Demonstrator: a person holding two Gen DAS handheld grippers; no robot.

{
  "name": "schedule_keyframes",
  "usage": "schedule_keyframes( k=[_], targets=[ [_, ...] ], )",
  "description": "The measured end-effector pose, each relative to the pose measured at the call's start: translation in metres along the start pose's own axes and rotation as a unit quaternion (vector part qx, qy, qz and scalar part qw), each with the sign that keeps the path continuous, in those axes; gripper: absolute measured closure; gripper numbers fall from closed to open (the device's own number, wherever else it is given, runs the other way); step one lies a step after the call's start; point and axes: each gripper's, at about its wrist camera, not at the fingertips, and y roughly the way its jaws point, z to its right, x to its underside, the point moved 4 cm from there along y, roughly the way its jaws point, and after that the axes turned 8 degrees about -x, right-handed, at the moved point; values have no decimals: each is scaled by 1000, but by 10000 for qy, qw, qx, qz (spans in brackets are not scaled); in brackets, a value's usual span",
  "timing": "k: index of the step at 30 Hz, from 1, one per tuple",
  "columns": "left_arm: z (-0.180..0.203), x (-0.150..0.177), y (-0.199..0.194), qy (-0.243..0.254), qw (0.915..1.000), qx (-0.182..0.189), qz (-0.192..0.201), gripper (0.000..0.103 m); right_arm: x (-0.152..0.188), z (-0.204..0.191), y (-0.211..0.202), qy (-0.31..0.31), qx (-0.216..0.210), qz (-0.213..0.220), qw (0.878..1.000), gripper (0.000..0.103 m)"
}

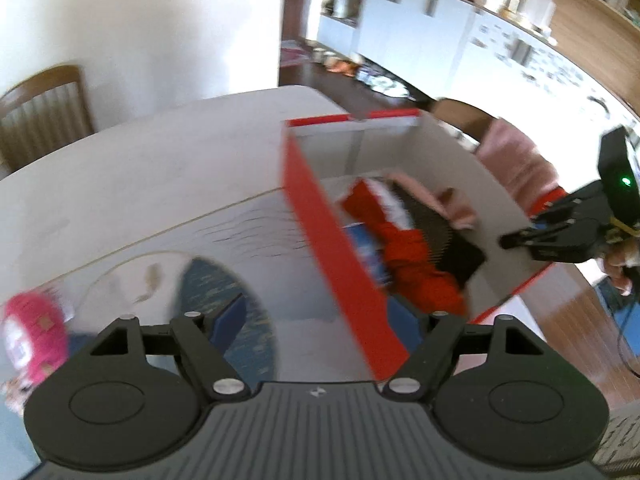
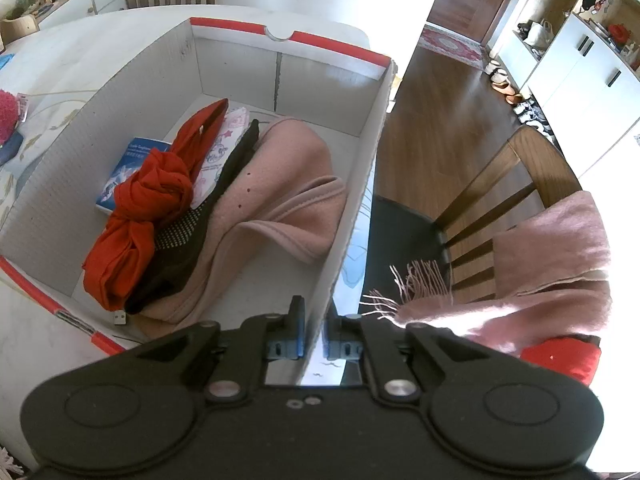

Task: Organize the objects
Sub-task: 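Move the left tool back over the table toward the pink plush toy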

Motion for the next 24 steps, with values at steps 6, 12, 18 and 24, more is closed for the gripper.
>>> schedule_keyframes(
  k=[6,12,18,24],
  targets=[
    [-62,19,-18,-587,9971,-467,108,17,-1,-1,0,12,58,-30,10000,96],
    [-117,30,-19,-807,9904,-1108,154,1,-2,-2,1,87,129,-77,9998,95],
    [-165,36,-8,-956,9855,-1390,168,0,-2,-2,1,181,192,-116,9996,95],
    [-205,37,19,-1068,9846,-1386,-36,0,-3,-3,3,241,253,-155,9993,95]
  ],
)
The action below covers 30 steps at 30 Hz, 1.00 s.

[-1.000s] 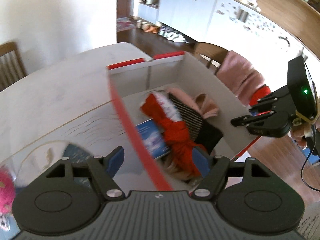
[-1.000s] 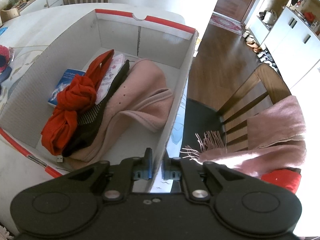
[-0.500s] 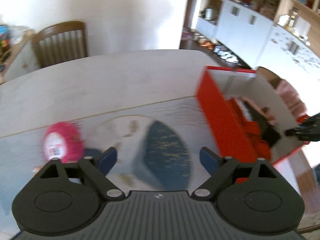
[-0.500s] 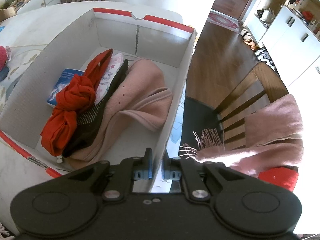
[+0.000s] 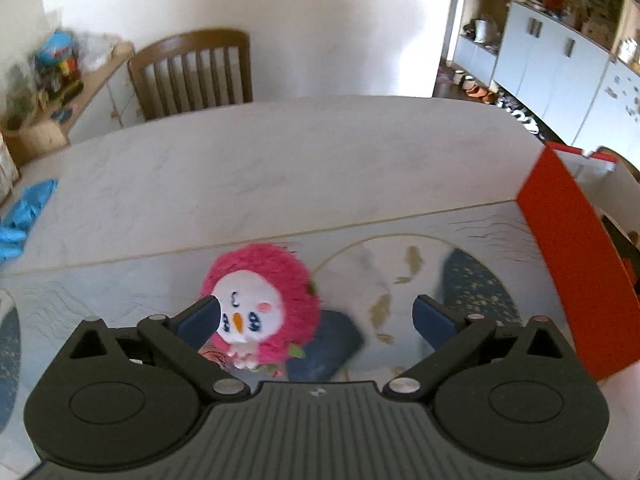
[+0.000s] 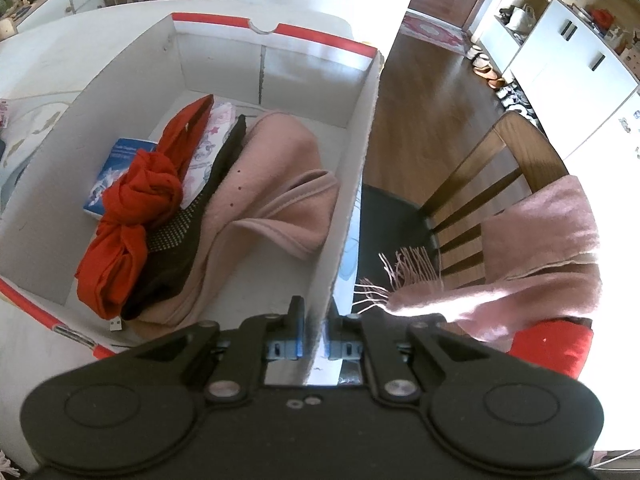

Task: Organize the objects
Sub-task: 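Move the left tool back over the table toward the pink plush toy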

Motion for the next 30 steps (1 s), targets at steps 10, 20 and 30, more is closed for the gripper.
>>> schedule_keyframes(
  k=[10,20,30],
  targets=[
    [-24,3,54,-205,9992,69,-329,0,0,-2,3,18,119,-110,9999,94],
    [-34,12,88,-402,9969,-9,-684,1,0,-3,4,41,182,-156,9997,93],
    [-33,13,85,-369,9973,113,-622,21,1,-3,4,53,166,-153,9997,93]
  ],
)
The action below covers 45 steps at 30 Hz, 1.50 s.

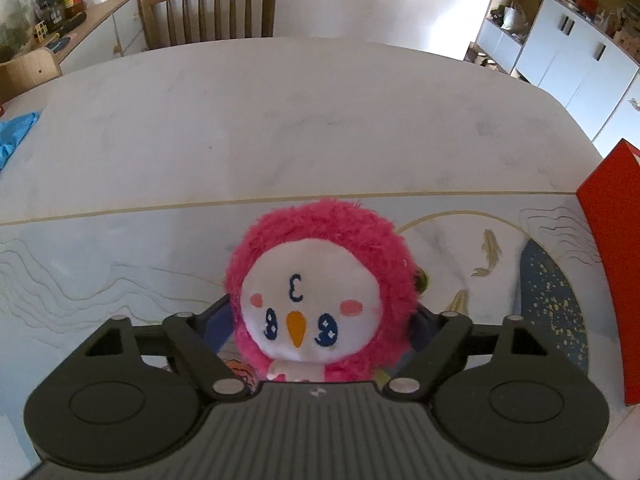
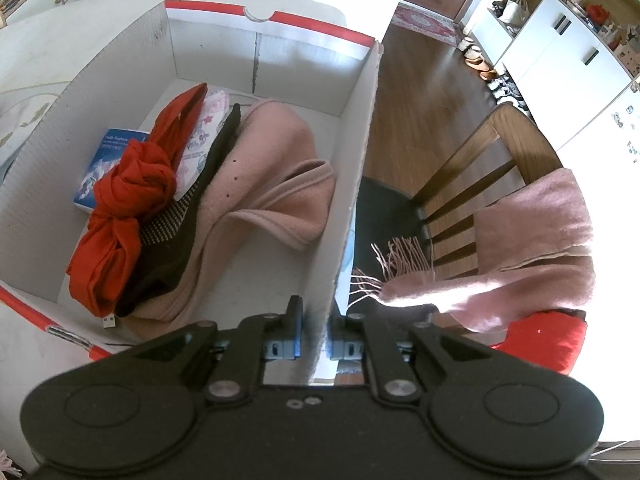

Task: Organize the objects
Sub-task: 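Close the left tool on the pink fluffy plush toy, then lift the pink plush toy with the left tool and lower it into the box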

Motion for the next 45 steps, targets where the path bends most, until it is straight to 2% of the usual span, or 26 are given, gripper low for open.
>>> schedule_keyframes(
  k=[6,14,25,35,45],
  targets=[
    [2,-2,-19,-37,9999,-32,117,23,1,1,-1,-7,-25,61,10000,94],
    [21,3,-59,148,9996,52,251,23,2,4,-3,-18,-178,178,9997,96],
    [101,4,-122,751,9930,704,577,23,4,4,-5,-127,-334,263,9990,97],
    [194,9,-155,1469,9771,1379,689,23,5,3,-6,-199,-405,290,9986,96],
    [299,6,-176,2373,9507,1779,902,23,8,5,-7,-240,-536,337,9977,95]
  ],
)
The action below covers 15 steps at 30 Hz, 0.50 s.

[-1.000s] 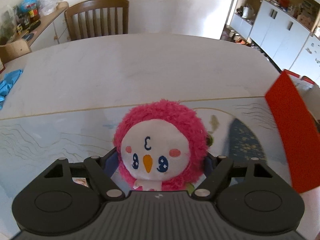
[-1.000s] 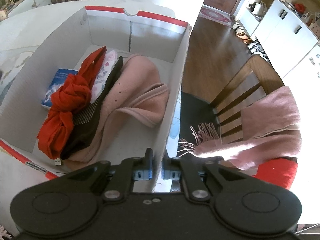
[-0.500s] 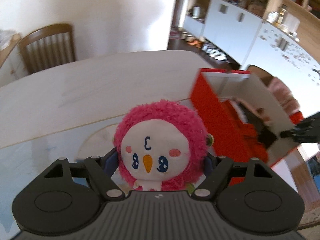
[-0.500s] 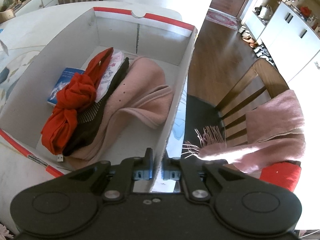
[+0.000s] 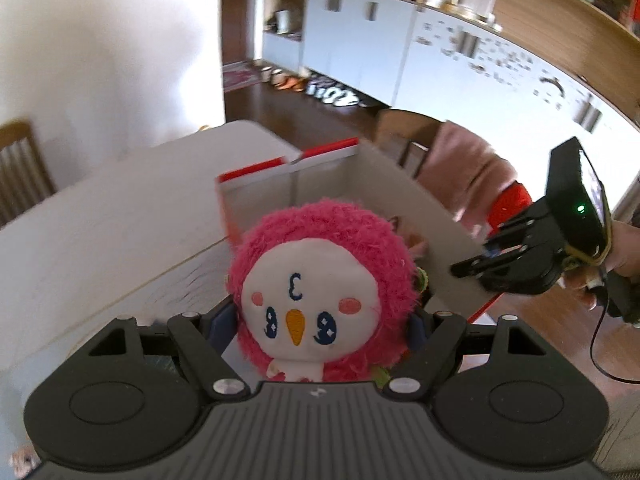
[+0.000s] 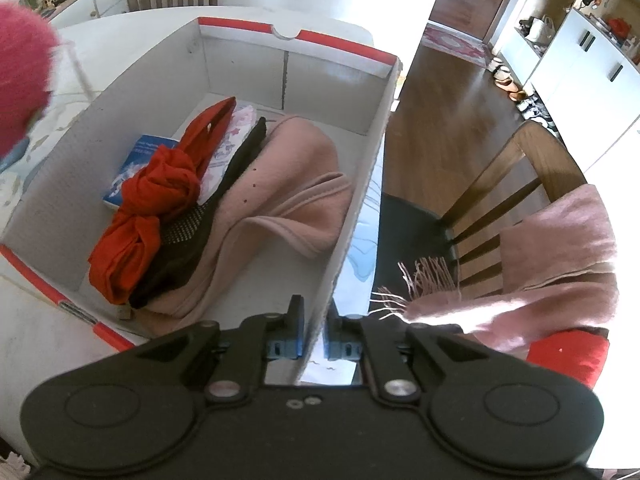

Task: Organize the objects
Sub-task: 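Lift the pink plush toy with the left tool and lower it into the box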

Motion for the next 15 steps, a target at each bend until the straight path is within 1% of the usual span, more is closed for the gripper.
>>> schedule_keyframes(
  k=[6,15],
  targets=[
    [33,-26,26,285,9996,47,6,23,0,1,-1,-18,-79,14,10000,94],
    [57,-48,80,588,9977,-256,-199,23,1,3,0,-33,-192,39,9998,93]
  ],
)
